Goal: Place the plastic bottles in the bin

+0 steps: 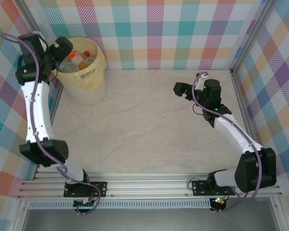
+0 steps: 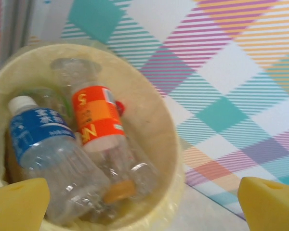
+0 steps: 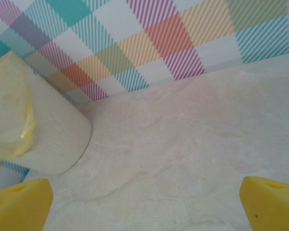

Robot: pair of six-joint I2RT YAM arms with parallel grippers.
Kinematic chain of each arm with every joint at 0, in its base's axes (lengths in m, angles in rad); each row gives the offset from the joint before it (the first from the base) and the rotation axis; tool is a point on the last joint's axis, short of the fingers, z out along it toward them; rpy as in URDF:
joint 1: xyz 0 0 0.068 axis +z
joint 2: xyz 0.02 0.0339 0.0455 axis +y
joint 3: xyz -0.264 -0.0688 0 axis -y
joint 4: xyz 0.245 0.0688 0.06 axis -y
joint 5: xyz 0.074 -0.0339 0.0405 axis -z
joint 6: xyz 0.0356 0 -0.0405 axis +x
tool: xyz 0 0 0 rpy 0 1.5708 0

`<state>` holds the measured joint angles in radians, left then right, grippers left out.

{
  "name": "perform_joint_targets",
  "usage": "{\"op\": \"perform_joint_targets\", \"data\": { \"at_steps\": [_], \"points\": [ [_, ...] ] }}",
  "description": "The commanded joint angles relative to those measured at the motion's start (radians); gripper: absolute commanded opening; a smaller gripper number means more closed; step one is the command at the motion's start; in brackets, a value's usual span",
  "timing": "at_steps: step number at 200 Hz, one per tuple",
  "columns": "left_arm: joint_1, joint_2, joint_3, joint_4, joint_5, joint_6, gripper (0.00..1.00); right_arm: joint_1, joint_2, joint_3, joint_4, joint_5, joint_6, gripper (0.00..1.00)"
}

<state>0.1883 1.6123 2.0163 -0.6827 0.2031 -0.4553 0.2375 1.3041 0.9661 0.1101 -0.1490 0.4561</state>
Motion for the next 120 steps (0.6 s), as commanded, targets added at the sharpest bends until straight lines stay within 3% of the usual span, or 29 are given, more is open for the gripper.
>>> {"op": "perform_joint_targets", "data": {
  "at_steps": [1, 69, 120],
  "points": [
    [-0.054, -0.130, -0.171, 0.166, 0.102, 0.014, 1.00, 0.007, -0.060, -0.031, -0.012, 0.113, 0.023, 1.00],
    [-0.175, -0.488, -0.682, 0.492, 0.089, -0.013, 1.00, 0.007, -0.161, -0.080, -0.082, 0.299, -0.004, 1.00],
    [-0.194, -0.651, -0.954, 0.466, -0.198, 0.023, 1.00, 0.004, -0.242, -0.151, -0.151, 0.475, -0.071, 1.00]
  ]
}}
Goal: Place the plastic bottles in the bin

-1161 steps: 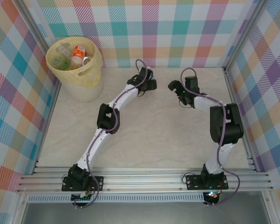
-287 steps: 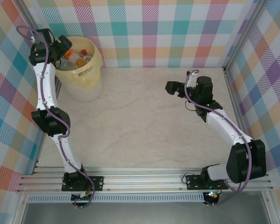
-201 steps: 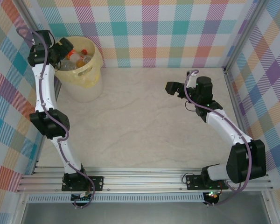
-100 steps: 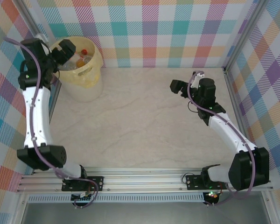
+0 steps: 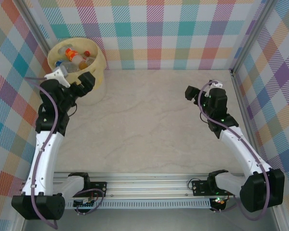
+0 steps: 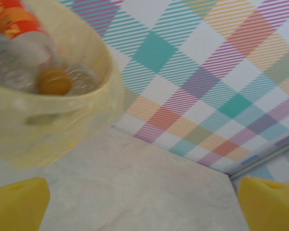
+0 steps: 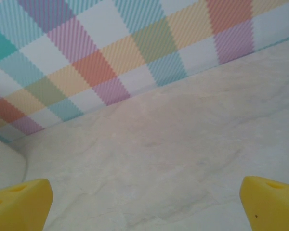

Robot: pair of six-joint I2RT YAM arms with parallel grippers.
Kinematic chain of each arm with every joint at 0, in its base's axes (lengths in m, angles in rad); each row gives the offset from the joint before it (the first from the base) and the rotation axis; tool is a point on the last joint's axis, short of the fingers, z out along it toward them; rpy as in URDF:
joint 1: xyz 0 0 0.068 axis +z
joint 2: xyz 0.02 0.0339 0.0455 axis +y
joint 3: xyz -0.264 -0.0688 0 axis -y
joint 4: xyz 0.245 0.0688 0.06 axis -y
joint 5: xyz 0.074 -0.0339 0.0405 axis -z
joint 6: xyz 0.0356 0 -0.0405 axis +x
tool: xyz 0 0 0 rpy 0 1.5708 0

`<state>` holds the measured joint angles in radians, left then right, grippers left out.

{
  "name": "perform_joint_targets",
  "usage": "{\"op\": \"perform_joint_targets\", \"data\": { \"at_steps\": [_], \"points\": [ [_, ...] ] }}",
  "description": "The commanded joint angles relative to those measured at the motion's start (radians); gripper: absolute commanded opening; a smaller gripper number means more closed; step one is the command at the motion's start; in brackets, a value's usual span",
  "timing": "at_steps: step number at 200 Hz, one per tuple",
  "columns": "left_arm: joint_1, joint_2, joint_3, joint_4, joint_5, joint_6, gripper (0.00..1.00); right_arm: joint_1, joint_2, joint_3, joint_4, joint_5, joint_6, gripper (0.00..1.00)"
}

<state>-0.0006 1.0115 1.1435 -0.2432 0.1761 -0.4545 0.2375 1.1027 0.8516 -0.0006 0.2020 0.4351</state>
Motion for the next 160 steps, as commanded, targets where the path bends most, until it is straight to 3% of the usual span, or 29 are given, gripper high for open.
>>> {"op": "perform_joint_targets", "data": {
  "at_steps": [1, 45, 66, 108, 137, 160],
  "points": [
    [-0.006, -0.053, -0.087, 0.025, -0.176, 0.023, 1.00, 0.005, -0.043, -0.039, -0.041, 0.128, -0.051, 1.00],
    [-0.004, -0.128, -0.316, 0.064, -0.466, 0.033, 1.00, -0.002, -0.076, -0.137, -0.001, 0.267, -0.083, 1.00],
    [-0.005, -0.135, -0.417, 0.111, -0.549, 0.040, 1.00, -0.009, -0.065, -0.176, 0.026, 0.308, -0.109, 1.00],
    [-0.004, -0.067, -0.604, 0.327, -0.540, 0.154, 1.00, -0.062, 0.006, -0.230, 0.075, 0.342, -0.193, 1.00],
    [-0.002, 0.043, -0.623, 0.385, -0.534, 0.234, 1.00, -0.118, 0.054, -0.267, 0.141, 0.271, -0.239, 1.00],
    [-0.001, 0.154, -0.633, 0.461, -0.449, 0.281, 1.00, -0.148, 0.086, -0.282, 0.184, 0.215, -0.237, 1.00]
  ]
}}
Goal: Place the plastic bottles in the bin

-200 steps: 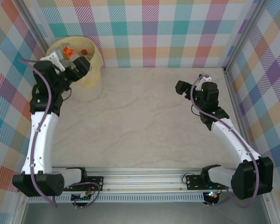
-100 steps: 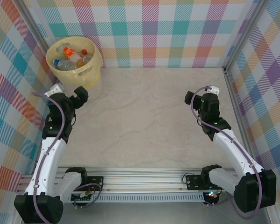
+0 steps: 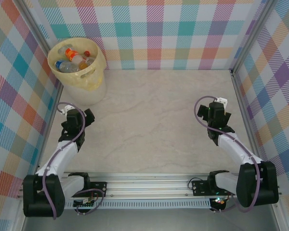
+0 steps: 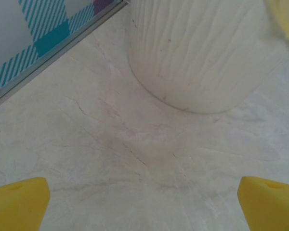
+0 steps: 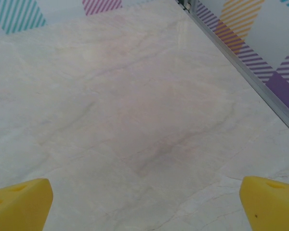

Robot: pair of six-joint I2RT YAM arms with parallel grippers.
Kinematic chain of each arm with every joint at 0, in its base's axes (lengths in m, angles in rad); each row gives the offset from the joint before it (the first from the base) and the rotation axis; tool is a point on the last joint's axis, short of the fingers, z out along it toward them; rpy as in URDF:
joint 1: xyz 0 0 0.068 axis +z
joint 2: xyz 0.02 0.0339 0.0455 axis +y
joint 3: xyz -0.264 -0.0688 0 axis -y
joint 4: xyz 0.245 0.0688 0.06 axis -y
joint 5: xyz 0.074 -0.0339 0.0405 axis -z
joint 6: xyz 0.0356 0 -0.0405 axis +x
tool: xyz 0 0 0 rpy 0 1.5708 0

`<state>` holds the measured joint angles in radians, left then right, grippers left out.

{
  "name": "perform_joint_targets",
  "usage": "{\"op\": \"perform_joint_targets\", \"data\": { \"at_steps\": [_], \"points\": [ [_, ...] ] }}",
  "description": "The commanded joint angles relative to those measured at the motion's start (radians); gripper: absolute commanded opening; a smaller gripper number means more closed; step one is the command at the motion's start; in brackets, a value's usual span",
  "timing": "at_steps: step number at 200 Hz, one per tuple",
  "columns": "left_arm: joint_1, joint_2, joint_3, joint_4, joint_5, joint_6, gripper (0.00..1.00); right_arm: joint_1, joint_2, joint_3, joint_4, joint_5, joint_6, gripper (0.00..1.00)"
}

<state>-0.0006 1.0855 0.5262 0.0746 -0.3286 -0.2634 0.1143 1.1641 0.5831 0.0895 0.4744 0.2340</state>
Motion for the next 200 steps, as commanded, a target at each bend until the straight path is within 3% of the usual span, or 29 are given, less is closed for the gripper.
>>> {"op": "perform_joint_targets", "data": {
  "at_steps": [1, 50, 100, 134, 146, 169, 200],
  "points": [
    [-0.001, 0.085, -0.016, 0.150, 0.060, 0.091, 1.00, -0.026, 0.026, -0.013, 0.093, -0.059, -0.035, 1.00],
    [-0.001, 0.264, -0.131, 0.543, 0.134, 0.158, 1.00, -0.045, 0.062, -0.019, 0.130, -0.153, -0.072, 1.00],
    [-0.008, 0.389, -0.144, 0.725, 0.252, 0.225, 1.00, -0.052, 0.113, -0.026, 0.169, -0.205, -0.112, 1.00],
    [-0.050, 0.484, -0.159, 0.843, 0.190, 0.254, 1.00, -0.057, 0.160, -0.056, 0.261, -0.227, -0.145, 1.00],
    [-0.063, 0.471, -0.121, 0.752, 0.169, 0.258, 1.00, -0.058, 0.176, -0.063, 0.290, -0.229, -0.158, 1.00],
    [-0.107, 0.479, -0.133, 0.786, -0.013, 0.241, 1.00, -0.064, 0.207, -0.084, 0.352, -0.248, -0.175, 1.00],
    [-0.107, 0.474, -0.130, 0.771, -0.026, 0.231, 1.00, -0.067, 0.238, -0.135, 0.525, -0.294, -0.187, 1.00]
  ]
}}
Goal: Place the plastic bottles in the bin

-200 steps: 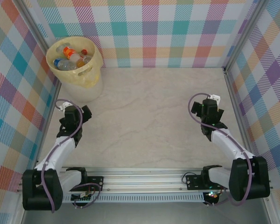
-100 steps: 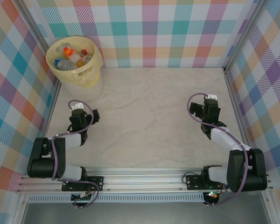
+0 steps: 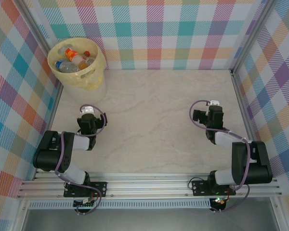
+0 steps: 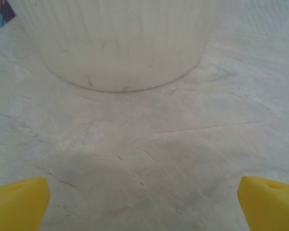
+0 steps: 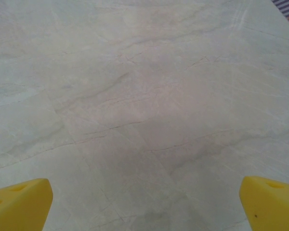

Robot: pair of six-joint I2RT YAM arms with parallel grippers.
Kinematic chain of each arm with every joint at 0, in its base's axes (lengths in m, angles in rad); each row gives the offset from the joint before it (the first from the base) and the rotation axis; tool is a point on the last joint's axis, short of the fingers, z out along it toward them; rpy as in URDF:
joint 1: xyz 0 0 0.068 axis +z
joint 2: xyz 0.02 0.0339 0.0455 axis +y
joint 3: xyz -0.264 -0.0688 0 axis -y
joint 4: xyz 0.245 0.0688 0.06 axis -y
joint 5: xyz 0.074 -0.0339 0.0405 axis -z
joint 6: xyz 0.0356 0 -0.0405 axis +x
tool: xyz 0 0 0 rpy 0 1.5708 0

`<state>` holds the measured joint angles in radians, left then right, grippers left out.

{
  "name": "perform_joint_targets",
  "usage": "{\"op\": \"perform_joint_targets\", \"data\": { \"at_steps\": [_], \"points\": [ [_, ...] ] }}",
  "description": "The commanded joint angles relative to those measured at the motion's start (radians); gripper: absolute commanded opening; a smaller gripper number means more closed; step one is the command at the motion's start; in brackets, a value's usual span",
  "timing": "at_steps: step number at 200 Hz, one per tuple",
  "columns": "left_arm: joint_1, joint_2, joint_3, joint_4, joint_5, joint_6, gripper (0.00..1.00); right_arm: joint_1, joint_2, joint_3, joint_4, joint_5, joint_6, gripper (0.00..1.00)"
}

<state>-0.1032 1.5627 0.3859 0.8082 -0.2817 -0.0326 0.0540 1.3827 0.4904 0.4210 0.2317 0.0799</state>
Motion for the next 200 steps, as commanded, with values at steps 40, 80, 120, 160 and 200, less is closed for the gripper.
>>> {"op": "perform_joint_targets", "data": {
  "at_steps": [40, 80, 120, 160, 200],
  "points": [
    [-0.005, -0.004, 0.010, 0.038, -0.074, 0.001, 1.00, -0.010, 0.069, -0.171, 0.502, -0.091, -0.052, 1.00],
    [-0.005, -0.004, 0.011, 0.038, -0.074, 0.002, 1.00, -0.011, 0.145, -0.168, 0.573, -0.199, -0.097, 1.00],
    [-0.005, -0.003, 0.010, 0.038, -0.074, 0.001, 1.00, -0.056, 0.151, -0.088, 0.425, -0.246, -0.058, 1.00],
    [-0.005, -0.004, 0.011, 0.039, -0.074, 0.002, 1.00, -0.056, 0.154, -0.075, 0.401, -0.284, -0.073, 1.00],
    [-0.005, -0.004, 0.010, 0.039, -0.073, 0.001, 1.00, -0.058, 0.156, -0.072, 0.398, -0.286, -0.072, 1.00]
  ]
}}
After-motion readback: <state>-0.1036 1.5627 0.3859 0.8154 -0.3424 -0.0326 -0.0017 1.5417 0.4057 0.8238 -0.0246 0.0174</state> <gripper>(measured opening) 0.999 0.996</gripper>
